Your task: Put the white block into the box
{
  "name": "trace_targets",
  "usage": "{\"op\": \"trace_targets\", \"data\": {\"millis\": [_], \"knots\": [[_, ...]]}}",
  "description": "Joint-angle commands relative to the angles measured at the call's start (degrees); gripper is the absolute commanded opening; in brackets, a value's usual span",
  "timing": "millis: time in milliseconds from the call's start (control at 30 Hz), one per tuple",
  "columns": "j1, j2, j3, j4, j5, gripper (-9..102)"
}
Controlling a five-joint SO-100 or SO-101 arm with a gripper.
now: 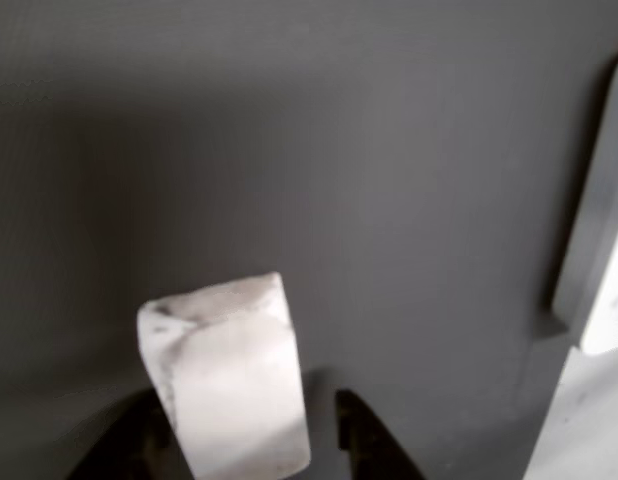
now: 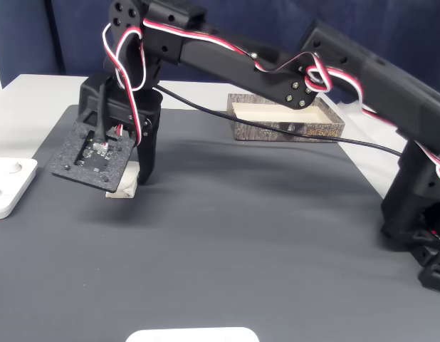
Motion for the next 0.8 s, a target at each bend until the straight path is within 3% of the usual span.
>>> {"op": "trace_targets", "data": {"millis": [0,200,433,767], "knots": [[-2.02,-0.09,-2.81,-0.18,-0.79,21],[-2.2,-0.62,-2.64,1.23,-0.79,19],[-2.64,-1.93,-2.55,1.85,-0.79,6],[-2.72,-2.55,-2.55,2.02,-0.79,3]]}}
